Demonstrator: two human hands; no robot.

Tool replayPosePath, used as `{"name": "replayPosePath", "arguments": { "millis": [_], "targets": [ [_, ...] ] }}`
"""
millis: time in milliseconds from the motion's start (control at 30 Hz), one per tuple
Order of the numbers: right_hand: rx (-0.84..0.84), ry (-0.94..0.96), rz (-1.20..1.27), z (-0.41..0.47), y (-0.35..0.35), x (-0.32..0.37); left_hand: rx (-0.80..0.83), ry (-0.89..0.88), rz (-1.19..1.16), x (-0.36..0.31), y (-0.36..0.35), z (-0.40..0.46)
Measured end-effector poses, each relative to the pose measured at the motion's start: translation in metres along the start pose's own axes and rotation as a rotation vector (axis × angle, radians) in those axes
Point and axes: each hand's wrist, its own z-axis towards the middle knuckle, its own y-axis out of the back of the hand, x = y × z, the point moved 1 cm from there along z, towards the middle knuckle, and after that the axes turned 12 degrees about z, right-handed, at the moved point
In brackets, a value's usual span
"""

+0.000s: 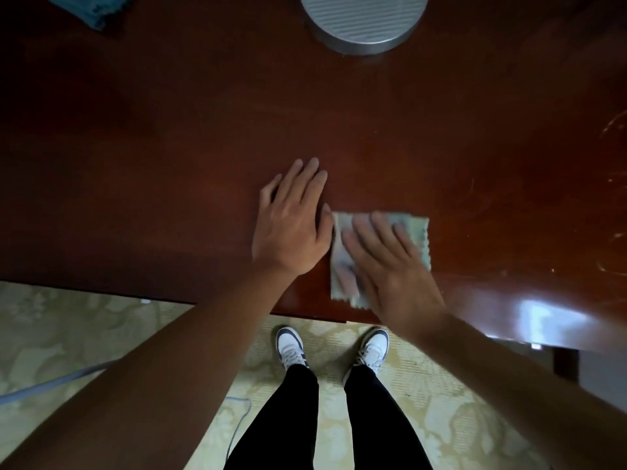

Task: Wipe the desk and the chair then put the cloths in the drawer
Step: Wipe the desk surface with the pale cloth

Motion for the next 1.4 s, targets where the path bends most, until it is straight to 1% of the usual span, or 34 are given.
{"name": "replayPosePath", "arguments": {
  "millis": [67,133,167,233,300,333,400,500,567,600,667,767,800,933,1033,1100,1200,1233,1300,1400],
  "targets": [
    [0.032,0.063,-0.024,-0.009,0.002,-0.004,-0.003,-0.006,-0.005,0.000,0.000,-0.001],
    [0.015,0.038,-0.063,0.012,0.009,-0.023,-0.007,-0.005,-0.003,0.000,0.000,0.000],
    [-0.031,-0.017,-0.066,0.027,0.012,-0.034,-0.005,-0.003,-0.001,0.001,0.000,0.000],
    [-0.131,-0.193,-0.051,0.059,0.018,-0.048,0.004,0.000,0.010,0.001,-0.001,-0.001],
    [-0.185,-0.307,-0.050,0.075,0.017,-0.048,0.005,-0.006,0.016,0.001,-0.001,0.000],
    [-0.196,-0.309,-0.051,0.072,0.012,-0.043,0.008,-0.009,0.015,0.001,-0.002,0.000],
    [-0.190,-0.245,-0.037,0.045,0.002,-0.023,0.017,-0.009,0.011,0.001,-0.002,-0.001],
    [-0.119,-0.128,0.004,-0.017,-0.011,0.016,0.012,-0.010,0.007,0.001,-0.002,-0.001],
    [-0.082,-0.059,-0.005,-0.035,-0.010,0.021,0.010,-0.017,0.006,0.001,-0.002,-0.001],
    [-0.064,-0.034,-0.025,-0.030,-0.005,0.013,0.012,-0.018,0.007,0.002,-0.002,-0.001],
    [-0.090,-0.071,-0.073,-0.002,0.004,-0.010,0.024,-0.020,0.010,0.002,-0.002,-0.001],
    [-0.173,-0.266,-0.063,0.041,0.017,-0.035,0.019,-0.025,0.021,0.000,-0.002,-0.003],
    [-0.184,-0.281,-0.054,0.042,0.014,-0.031,0.015,-0.028,0.022,0.001,-0.002,-0.003],
    [-0.178,-0.149,0.018,-0.009,-0.013,0.011,0.007,-0.029,0.035,0.002,-0.002,-0.004],
    [-0.171,-0.103,0.026,-0.017,-0.011,0.009,0.017,-0.074,0.056,-0.001,-0.002,-0.003],
    [-0.166,-0.155,-0.024,0.003,0.002,-0.012,0.025,-0.086,0.066,-0.001,-0.001,-0.002],
    [-0.184,-0.329,-0.039,0.033,0.027,-0.051,0.025,-0.094,0.068,-0.007,0.001,-0.001],
    [-0.184,-0.348,-0.041,0.034,0.028,-0.055,0.017,-0.103,0.066,-0.013,0.002,0.000],
    [-0.212,-0.296,-0.035,0.019,0.020,-0.044,0.001,-0.116,0.053,-0.025,0.002,0.003],
    [-0.213,-0.196,0.028,-0.043,0.006,-0.013,-0.013,-0.169,0.025,-0.054,-0.001,0.009]
  ]
}}
